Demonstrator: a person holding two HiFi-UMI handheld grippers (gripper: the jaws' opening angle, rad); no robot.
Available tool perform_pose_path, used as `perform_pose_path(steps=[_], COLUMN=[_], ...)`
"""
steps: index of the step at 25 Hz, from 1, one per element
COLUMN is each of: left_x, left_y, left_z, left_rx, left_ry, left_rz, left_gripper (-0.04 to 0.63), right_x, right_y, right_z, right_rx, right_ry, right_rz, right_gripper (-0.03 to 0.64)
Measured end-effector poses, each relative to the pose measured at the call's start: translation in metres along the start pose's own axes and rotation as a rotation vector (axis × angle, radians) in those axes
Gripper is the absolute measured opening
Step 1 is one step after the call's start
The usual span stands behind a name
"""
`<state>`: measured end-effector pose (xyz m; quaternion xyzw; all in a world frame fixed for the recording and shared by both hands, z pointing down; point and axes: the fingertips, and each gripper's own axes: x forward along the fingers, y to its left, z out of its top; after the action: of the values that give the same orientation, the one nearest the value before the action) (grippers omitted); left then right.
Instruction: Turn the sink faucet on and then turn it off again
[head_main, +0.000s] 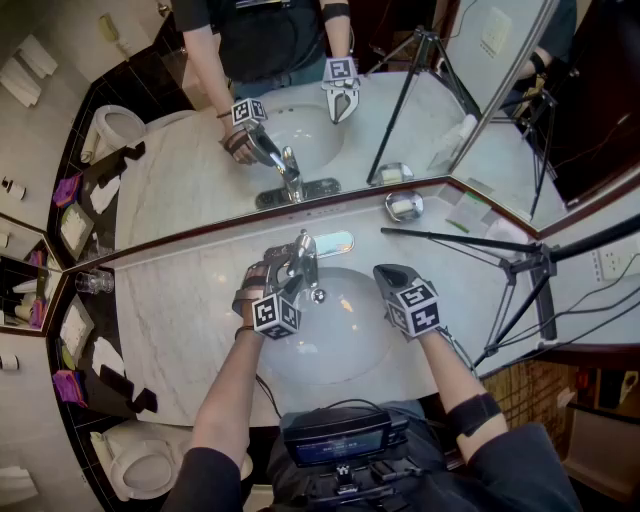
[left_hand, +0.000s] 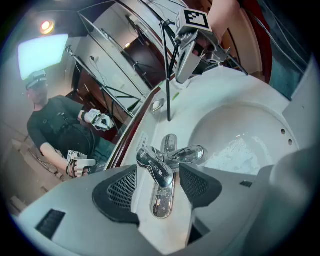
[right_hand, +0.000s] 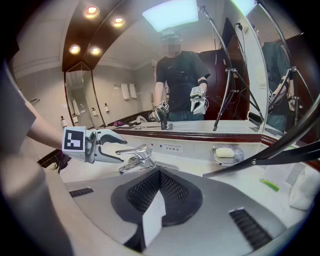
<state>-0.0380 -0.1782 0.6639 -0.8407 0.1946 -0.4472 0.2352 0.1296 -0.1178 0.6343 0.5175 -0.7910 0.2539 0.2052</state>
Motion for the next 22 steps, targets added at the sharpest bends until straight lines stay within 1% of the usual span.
perform_pose_path(steps=[5,7,8,10,17,22], left_x=[0.022,0.029,0.03,0.028,0.024,0.029], left_y=[-0.002,-0.003,-0.002,0.002,0.008,0.005], left_z=[-0.011,-0.014,-0.013,-0.009,-0.003,-0.007], left_rx=[-0.029,-0.022,-0.024,-0.035,-0.063,-0.042], left_ry=[0.024,0.021,0.019,0.016,0.028,0.033], left_rz=[0.011,0.013,0.021,0.039,0.043,0.011], left_gripper=[0.217,0.162,0.112,0.092,0.091,0.091], right_x=[-0.002,-0.004,-0.005,-0.006,-0.002,0.0], right_y=[-0.002,-0.005,-0.007,-0.01,-0.006,-0.003], right_z=[0.003,0.002,0.001,-0.003,-0.009,-0.008], right_rx=[0.003,0.007,0.01,0.018,0.027,0.021], right_ry=[-0.008,-0.01,-0.009,-0.005,0.001,0.001], right_rz=[-0.003,-0.008,-0.012,-0.016,-0.008,0.0], right_gripper=[0.025,0.025,0.024,0.025,0.025,0.024])
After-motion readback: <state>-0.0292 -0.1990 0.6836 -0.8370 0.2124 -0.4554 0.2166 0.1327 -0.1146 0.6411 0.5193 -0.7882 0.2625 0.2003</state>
